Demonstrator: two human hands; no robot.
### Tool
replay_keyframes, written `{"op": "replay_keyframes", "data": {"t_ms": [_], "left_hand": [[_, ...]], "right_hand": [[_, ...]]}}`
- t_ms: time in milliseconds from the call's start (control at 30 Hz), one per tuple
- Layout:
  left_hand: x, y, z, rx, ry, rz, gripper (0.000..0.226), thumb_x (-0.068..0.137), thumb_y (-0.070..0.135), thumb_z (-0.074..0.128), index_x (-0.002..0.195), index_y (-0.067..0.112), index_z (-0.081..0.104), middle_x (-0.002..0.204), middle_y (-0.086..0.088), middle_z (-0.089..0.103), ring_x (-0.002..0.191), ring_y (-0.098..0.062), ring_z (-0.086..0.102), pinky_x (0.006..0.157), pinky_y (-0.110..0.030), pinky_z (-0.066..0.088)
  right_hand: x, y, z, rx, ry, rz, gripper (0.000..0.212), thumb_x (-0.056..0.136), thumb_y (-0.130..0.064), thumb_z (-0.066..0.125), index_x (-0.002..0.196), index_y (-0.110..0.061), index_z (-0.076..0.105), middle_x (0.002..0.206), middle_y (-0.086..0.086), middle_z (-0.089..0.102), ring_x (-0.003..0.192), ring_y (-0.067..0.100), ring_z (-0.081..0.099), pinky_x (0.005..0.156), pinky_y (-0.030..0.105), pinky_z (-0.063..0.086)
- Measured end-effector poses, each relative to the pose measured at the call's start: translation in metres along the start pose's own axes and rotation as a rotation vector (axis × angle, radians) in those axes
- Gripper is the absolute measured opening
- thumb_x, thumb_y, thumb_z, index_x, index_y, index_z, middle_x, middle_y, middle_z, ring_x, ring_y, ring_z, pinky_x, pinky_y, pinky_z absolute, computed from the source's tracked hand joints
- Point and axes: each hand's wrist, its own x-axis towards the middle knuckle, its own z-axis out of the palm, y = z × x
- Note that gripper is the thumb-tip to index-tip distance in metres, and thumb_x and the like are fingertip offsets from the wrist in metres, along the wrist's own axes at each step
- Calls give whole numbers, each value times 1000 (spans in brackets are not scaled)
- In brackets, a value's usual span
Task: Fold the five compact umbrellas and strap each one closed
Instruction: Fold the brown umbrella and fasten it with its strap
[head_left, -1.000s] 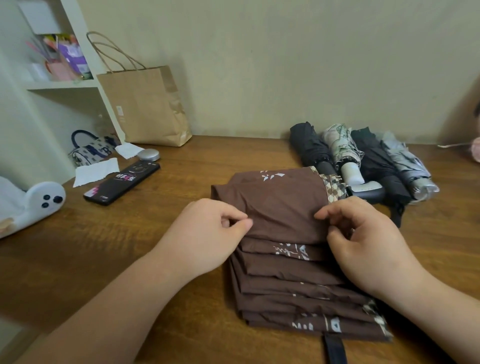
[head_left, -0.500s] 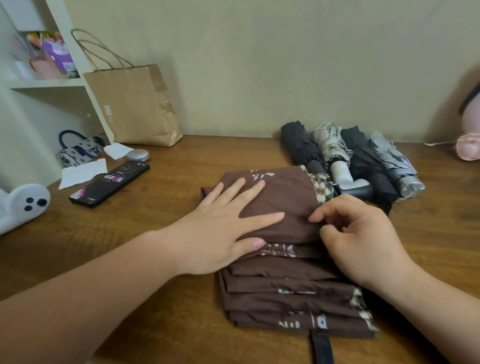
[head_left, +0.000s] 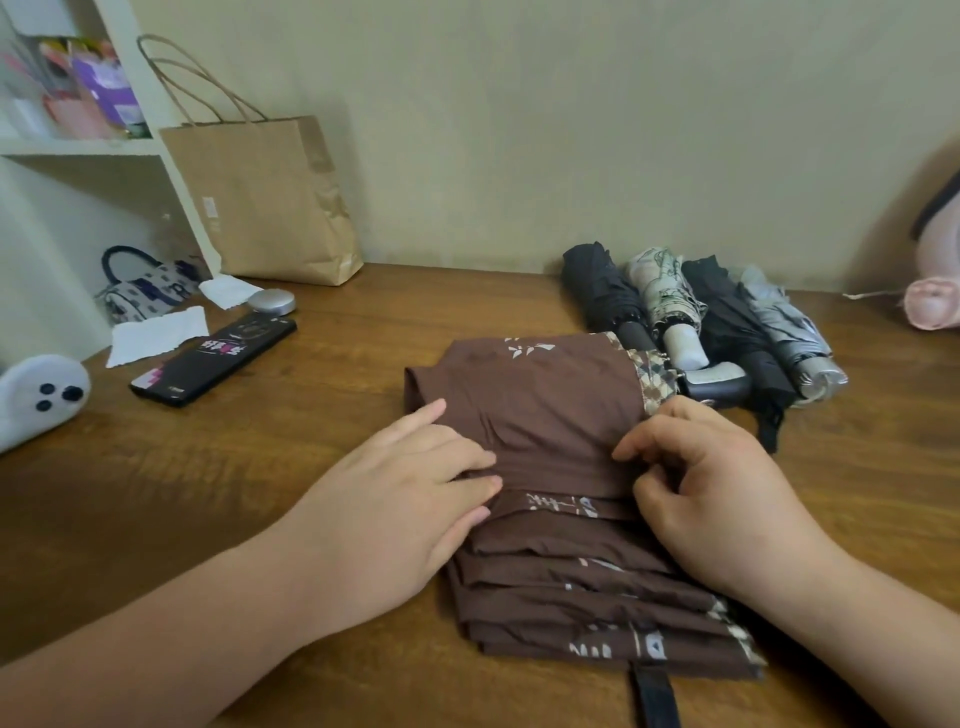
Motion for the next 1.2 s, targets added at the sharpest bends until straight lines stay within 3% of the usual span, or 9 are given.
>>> {"op": "replay_keyframes", "data": {"t_ms": [100,200,267,467,567,733,867,1033,1200], "left_hand": [[6,2,-6,-80,46,-102,49,103,47,33,138,25,60,105,14,67,101,-7,63,106,-30,47],[34,1,-18,-118,56,-246,58,106,50,23,156,25,38,85,9,69,82,-17,64,83,-30,44],[55,-3,-18,-25,-16,-338,55,107,52,25,157,32,35,94,-1,71,89,-27,66,77,-36,49],[73,-25,-12,-19,-75,-321,54,91,71,46,135,43,60,130,9,53,125,-17,43,104,-36,34],[64,-32,-1,-162,-210,-164,72,88,73,34,155,49,31,164,13,25,148,-15,22,119,-38,18],[62,-30,6,-187,-373,-191,86,84,84,28,158,53,-3,171,16,-4,156,-14,3,125,-39,7],[65,-32,3,-159,-343,-133,92,76,93,22,155,52,1,170,8,9,153,-20,16,123,-44,15],[63,-24,0,-7,-389,-179,110,74,94,20,159,25,26,158,-2,33,143,-22,28,121,-44,22],[59,-22,6,-36,-335,-275,124,69,97,21,162,16,8,154,-1,31,140,-23,31,118,-41,26]], "right_hand": [[0,0,1,-3,0,23,41,68,13,65,79,-26,71,84,-12,55,78,7,55,67,10,39],[1,-2,1,3,6,56,42,67,14,64,77,-27,70,81,-13,55,79,5,55,67,8,38],[1,-3,1,-4,4,66,43,68,13,64,77,-29,69,80,-13,55,79,5,54,68,9,38],[1,-1,-5,-36,-34,102,40,71,8,65,80,-31,69,83,-15,55,82,-1,54,69,6,37],[1,-3,-11,-78,-89,113,37,72,7,65,82,-29,70,86,-14,55,78,1,54,69,7,38],[13,-35,-35,-580,-211,40,14,84,-22,59,93,-29,67,98,-8,55,82,26,62,66,39,54],[62,-74,-20,-518,-18,-205,32,91,-41,45,102,-18,64,101,5,55,93,29,56,71,42,50],[91,-51,52,-486,-251,-233,66,102,-59,16,140,-20,53,129,7,58,129,29,50,112,51,34],[66,-15,39,-627,-246,-196,72,101,-67,13,152,-26,41,138,1,56,140,25,42,120,54,24]]}}
